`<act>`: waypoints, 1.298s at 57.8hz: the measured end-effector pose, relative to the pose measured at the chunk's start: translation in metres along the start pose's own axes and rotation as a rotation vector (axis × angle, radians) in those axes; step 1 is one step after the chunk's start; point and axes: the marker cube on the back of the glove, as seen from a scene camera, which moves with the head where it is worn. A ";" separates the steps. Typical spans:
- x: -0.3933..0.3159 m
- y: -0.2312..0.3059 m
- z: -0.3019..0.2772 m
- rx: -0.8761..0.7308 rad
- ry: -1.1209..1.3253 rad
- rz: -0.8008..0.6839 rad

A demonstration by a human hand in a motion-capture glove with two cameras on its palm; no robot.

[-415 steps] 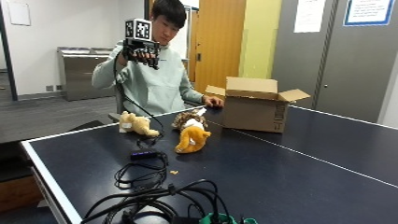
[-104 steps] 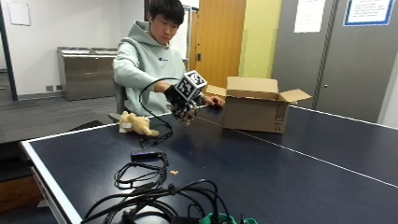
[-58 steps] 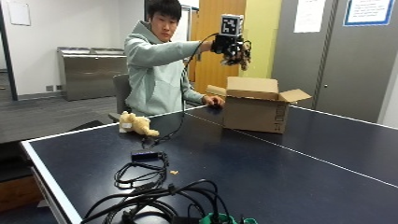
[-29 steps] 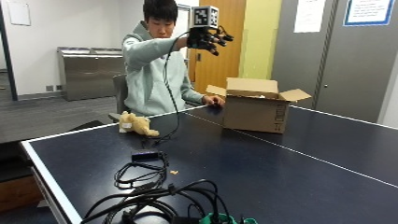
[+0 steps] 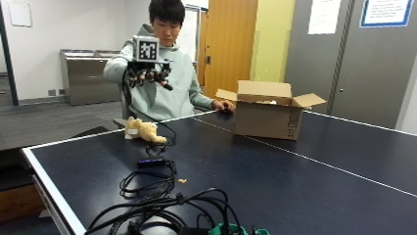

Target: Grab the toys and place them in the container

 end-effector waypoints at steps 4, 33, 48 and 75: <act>0.025 0.007 0.038 -0.088 0.027 -0.212; 0.039 0.037 0.179 -0.091 0.020 -0.093; 0.007 0.037 0.143 -0.339 -0.034 -0.304; -0.106 -0.005 -0.093 -0.140 0.039 -0.450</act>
